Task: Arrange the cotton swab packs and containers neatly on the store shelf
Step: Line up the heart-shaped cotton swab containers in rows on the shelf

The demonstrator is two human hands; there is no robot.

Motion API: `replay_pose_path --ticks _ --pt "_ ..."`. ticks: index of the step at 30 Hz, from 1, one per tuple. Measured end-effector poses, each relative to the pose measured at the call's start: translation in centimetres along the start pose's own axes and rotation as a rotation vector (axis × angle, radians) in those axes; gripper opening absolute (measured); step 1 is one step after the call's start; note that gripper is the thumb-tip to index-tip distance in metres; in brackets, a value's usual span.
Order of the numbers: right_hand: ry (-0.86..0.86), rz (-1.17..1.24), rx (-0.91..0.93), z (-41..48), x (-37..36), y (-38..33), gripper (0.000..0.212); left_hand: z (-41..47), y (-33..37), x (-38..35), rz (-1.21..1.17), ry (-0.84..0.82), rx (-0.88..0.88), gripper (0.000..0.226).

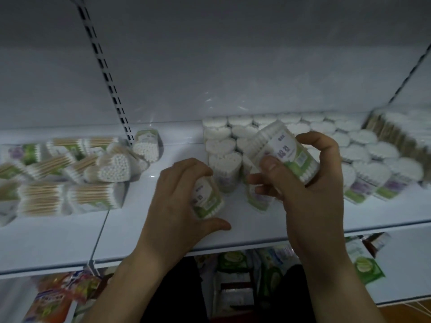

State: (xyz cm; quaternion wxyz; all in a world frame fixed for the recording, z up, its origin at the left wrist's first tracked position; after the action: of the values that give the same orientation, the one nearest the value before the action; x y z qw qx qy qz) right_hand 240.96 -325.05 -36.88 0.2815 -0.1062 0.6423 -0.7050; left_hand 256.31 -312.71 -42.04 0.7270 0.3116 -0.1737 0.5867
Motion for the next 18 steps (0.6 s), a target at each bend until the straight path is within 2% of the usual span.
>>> replay_pose_path --ticks 2,6,9,11,14,18 --pt "0.001 -0.023 0.006 0.0 -0.1 0.0 0.049 -0.2 0.2 -1.2 -0.001 -0.067 -0.011 0.079" --pt "0.065 -0.060 0.032 0.5 0.2 0.1 0.048 -0.4 1.9 -2.2 -0.042 -0.130 -0.034 0.045" --pt "0.116 -0.077 0.060 1.1 0.3 -0.4 0.048 -0.6 2.7 -2.7 -0.087 -0.191 -0.036 0.061" --pt "0.122 -0.075 0.062 1.5 0.2 -0.8 0.048 -0.5 2.6 -2.8 -0.126 -0.137 -0.004 0.059" --pt "0.110 -0.089 0.076 1.6 0.0 -1.1 0.045 -0.4 2.3 -2.7 -0.148 -0.018 0.058 0.045" --pt "0.097 -0.072 0.085 1.4 0.0 -0.8 0.042 -0.3 2.3 -2.6 -0.071 0.016 0.084 0.035"
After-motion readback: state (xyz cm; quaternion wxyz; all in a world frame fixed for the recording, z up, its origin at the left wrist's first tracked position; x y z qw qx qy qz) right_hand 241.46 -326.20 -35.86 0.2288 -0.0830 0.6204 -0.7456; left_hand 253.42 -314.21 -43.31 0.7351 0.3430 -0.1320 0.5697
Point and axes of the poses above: each hand's wrist, its own z-axis towards the middle knuckle, its own x-axis out of the back of the hand, y = z × x, the point moved 6 cm from there along z, towards the middle knuckle, and after that the axes turned 14 degrees about -x, right-handed, at the moved point
